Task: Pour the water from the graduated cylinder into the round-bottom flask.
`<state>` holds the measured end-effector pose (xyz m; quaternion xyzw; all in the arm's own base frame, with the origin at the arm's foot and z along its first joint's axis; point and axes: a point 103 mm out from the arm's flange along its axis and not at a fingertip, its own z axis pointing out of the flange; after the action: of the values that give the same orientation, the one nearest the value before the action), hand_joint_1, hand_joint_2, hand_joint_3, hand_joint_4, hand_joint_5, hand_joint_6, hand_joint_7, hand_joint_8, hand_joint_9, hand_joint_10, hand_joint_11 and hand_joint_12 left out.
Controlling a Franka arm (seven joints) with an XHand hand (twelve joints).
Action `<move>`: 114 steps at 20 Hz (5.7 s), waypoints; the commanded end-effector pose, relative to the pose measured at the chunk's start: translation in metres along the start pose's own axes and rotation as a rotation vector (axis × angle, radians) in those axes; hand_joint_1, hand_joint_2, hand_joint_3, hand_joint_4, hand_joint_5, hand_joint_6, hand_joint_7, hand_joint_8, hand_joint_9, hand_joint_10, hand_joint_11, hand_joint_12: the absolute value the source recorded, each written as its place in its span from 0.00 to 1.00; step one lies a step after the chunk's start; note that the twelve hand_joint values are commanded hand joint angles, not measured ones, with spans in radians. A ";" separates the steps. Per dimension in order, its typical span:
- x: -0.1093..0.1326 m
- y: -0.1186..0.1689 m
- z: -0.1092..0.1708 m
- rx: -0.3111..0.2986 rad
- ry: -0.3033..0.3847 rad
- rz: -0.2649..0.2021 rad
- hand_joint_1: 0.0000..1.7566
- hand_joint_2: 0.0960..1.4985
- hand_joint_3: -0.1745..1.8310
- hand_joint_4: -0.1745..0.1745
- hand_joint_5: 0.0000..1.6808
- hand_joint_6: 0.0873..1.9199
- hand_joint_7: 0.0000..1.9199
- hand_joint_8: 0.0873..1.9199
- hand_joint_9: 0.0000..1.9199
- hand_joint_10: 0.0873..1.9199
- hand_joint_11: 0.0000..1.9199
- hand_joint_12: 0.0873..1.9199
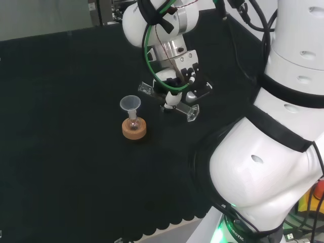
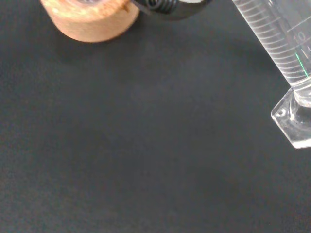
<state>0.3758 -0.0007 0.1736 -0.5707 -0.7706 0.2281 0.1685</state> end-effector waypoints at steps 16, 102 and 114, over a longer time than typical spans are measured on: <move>0.008 -0.003 -0.008 0.125 -0.131 0.030 0.72 0.72 0.09 0.00 0.58 0.50 0.52 0.50 0.74 0.01 0.61 0.41; 0.046 -0.007 -0.046 0.365 -0.440 0.231 0.72 0.73 0.09 0.00 0.58 0.50 0.52 0.50 0.75 0.00 0.60 0.40; 0.051 -0.006 -0.050 0.371 -0.491 0.248 0.72 0.73 0.09 0.00 0.58 0.50 0.52 0.50 0.75 0.00 0.60 0.40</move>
<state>0.3814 0.0538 0.2180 -0.5484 -0.6610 0.5094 0.0538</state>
